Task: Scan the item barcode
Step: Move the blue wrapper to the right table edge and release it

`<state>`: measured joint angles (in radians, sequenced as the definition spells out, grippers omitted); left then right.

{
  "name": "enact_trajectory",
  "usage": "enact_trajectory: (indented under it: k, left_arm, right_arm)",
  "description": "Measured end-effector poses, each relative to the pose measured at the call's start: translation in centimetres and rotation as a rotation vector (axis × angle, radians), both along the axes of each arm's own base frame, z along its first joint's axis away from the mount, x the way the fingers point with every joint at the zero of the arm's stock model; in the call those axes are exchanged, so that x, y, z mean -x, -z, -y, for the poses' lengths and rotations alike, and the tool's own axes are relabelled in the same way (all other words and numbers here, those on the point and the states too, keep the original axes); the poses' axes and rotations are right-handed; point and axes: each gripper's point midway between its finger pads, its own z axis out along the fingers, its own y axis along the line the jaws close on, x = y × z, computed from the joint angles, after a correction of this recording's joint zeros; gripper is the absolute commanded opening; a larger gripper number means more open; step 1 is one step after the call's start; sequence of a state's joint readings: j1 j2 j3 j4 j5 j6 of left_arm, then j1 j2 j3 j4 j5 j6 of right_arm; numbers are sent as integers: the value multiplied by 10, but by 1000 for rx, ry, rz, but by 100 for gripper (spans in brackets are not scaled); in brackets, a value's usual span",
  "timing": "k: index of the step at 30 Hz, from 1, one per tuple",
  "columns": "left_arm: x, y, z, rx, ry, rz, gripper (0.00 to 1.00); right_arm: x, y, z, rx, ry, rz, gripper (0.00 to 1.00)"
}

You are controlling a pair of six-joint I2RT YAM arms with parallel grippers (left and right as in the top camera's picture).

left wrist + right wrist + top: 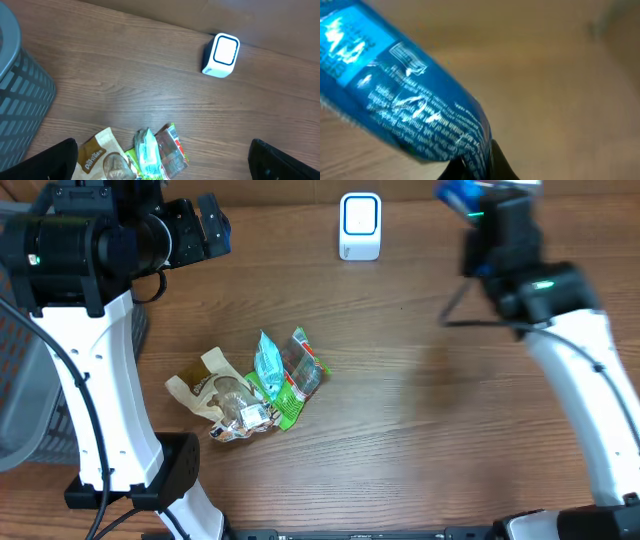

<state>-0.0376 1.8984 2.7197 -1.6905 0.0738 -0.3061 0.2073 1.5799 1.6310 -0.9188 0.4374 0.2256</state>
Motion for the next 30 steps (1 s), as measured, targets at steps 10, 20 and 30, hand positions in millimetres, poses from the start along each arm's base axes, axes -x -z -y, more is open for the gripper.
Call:
enact_trajectory:
  k: [10,20,30]
  left_arm:
    - [0,0,0,0,0,0,100]
    - [0,0,0,0,0,0,100]
    - [0,0,0,0,0,0,100]
  right_arm:
    - [72,146,146,-399,566,-417,4]
    - [65,202,135,-547,409,-562,67]
    - [1,166,-39,-762,-245,-445,75]
